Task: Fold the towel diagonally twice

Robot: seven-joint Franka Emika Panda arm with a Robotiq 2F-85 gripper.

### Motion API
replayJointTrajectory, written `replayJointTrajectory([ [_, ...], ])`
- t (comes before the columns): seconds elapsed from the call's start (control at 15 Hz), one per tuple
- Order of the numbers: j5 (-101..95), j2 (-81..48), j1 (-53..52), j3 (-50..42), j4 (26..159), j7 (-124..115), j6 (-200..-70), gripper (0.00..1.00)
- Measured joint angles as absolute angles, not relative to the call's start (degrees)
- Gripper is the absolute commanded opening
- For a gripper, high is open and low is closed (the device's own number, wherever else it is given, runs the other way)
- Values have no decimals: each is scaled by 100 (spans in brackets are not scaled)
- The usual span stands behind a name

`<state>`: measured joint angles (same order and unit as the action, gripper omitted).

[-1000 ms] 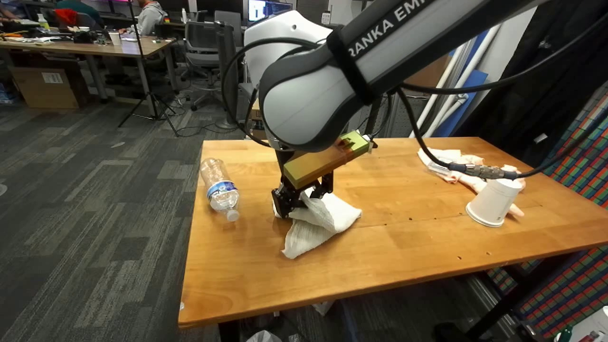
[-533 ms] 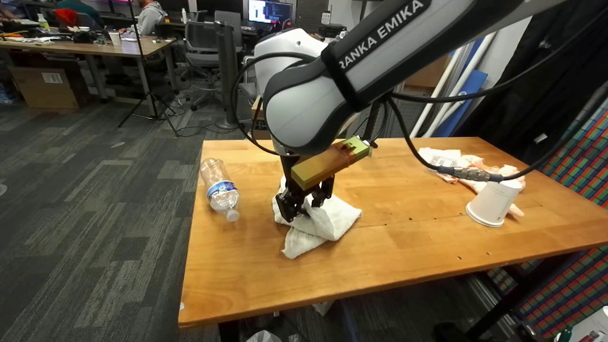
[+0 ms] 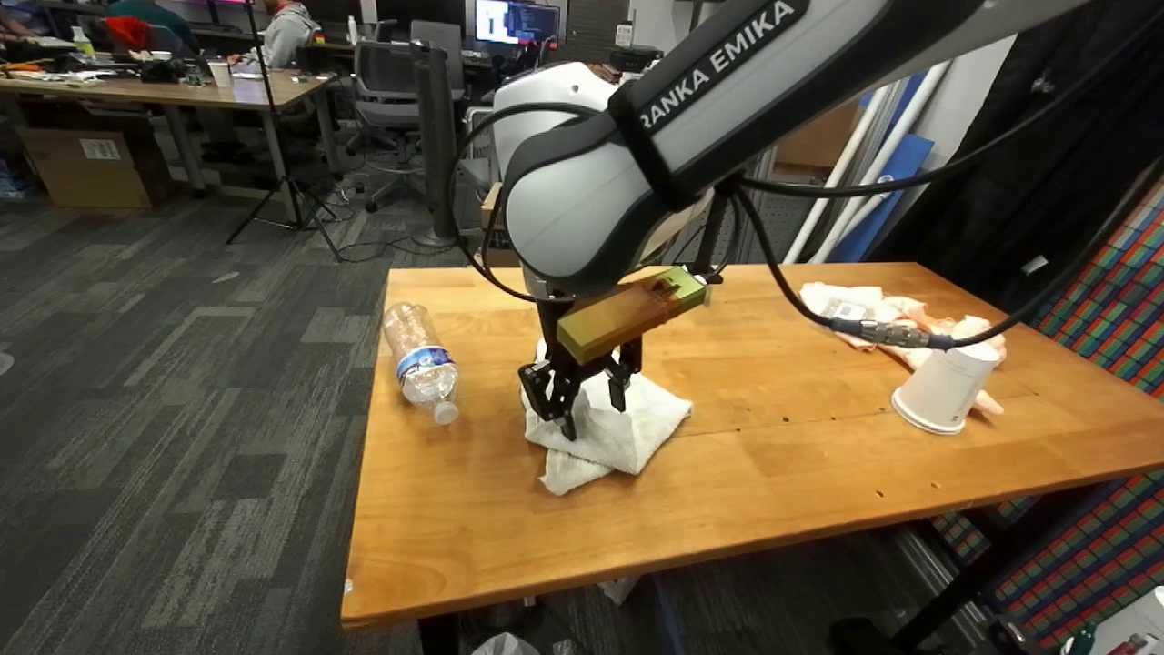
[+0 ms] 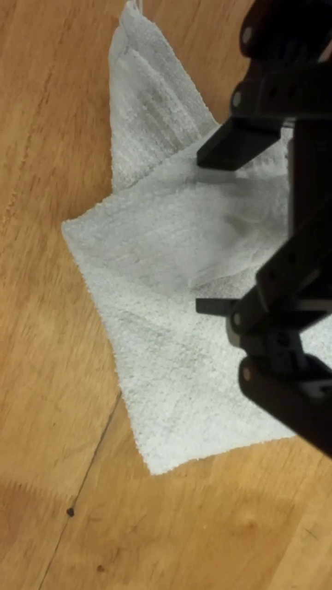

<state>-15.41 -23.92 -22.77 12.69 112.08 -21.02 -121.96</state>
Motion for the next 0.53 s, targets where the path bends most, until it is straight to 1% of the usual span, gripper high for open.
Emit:
replayJointTrajectory([
  [0.27, -1305, -2373, -2272, 1273, 11215, -1984, -12212, 100],
  [0.53, -1191, -2112, -2272, 1306, 11384, -1935, -12529, 100],
])
